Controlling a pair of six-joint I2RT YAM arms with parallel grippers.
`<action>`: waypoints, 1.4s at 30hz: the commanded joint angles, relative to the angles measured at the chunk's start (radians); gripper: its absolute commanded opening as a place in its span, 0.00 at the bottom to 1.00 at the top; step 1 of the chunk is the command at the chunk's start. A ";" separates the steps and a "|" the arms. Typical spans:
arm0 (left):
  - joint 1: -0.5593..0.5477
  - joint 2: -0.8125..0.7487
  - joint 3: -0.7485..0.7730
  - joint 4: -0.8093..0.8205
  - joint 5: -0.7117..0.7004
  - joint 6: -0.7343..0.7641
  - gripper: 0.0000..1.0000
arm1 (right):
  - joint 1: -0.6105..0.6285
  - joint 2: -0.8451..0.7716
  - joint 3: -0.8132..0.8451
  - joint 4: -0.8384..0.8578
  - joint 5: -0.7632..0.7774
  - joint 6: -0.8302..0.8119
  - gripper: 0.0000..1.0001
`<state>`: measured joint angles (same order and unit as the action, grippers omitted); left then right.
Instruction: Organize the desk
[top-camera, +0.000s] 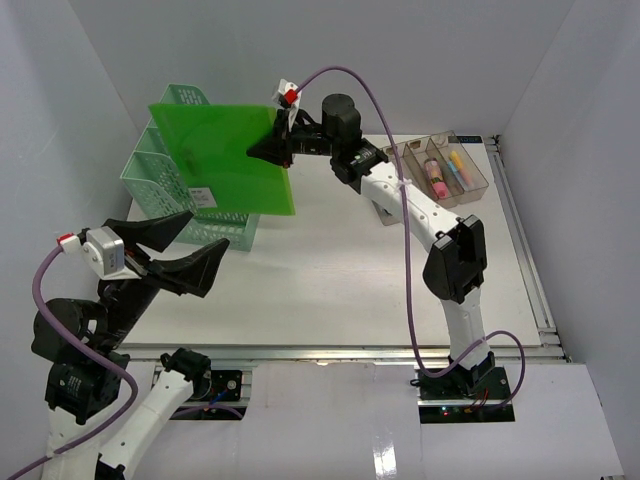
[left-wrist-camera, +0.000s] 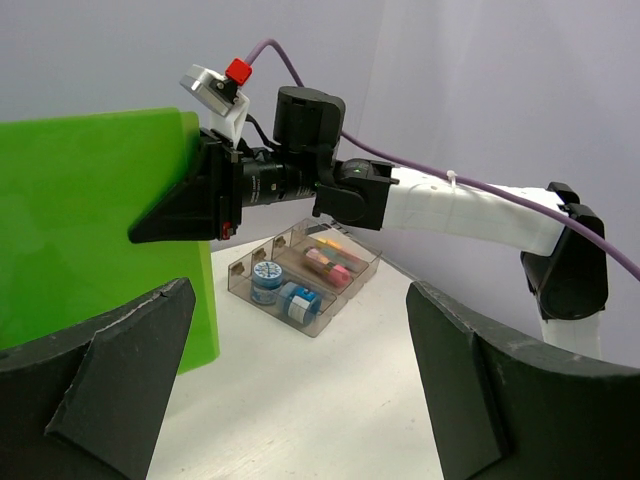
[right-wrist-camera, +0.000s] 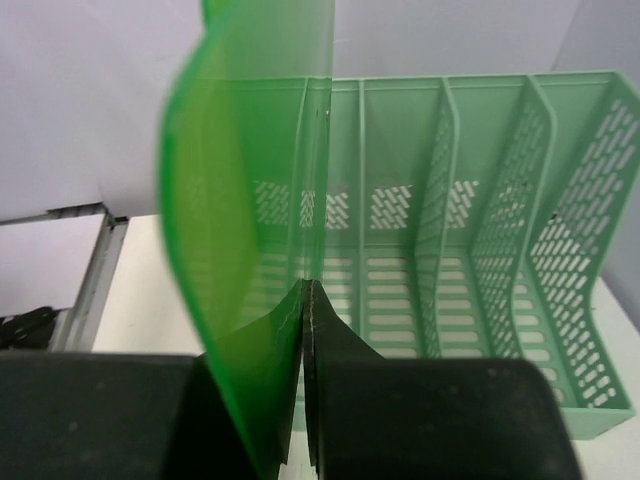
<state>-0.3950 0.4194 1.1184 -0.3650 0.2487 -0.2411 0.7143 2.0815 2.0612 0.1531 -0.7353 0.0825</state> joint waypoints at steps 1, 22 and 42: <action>-0.001 -0.021 -0.025 -0.031 -0.026 -0.025 0.98 | 0.008 0.018 0.088 0.133 0.059 -0.007 0.08; -0.001 -0.077 -0.068 -0.060 -0.026 -0.094 0.98 | 0.138 0.194 0.207 0.238 0.202 -0.059 0.08; -0.002 -0.123 -0.124 -0.060 -0.002 -0.137 0.98 | 0.187 0.302 0.217 0.423 0.382 0.057 0.08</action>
<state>-0.3950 0.3169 1.0097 -0.4125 0.2328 -0.3683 0.8852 2.3845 2.2575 0.4068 -0.4207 0.1183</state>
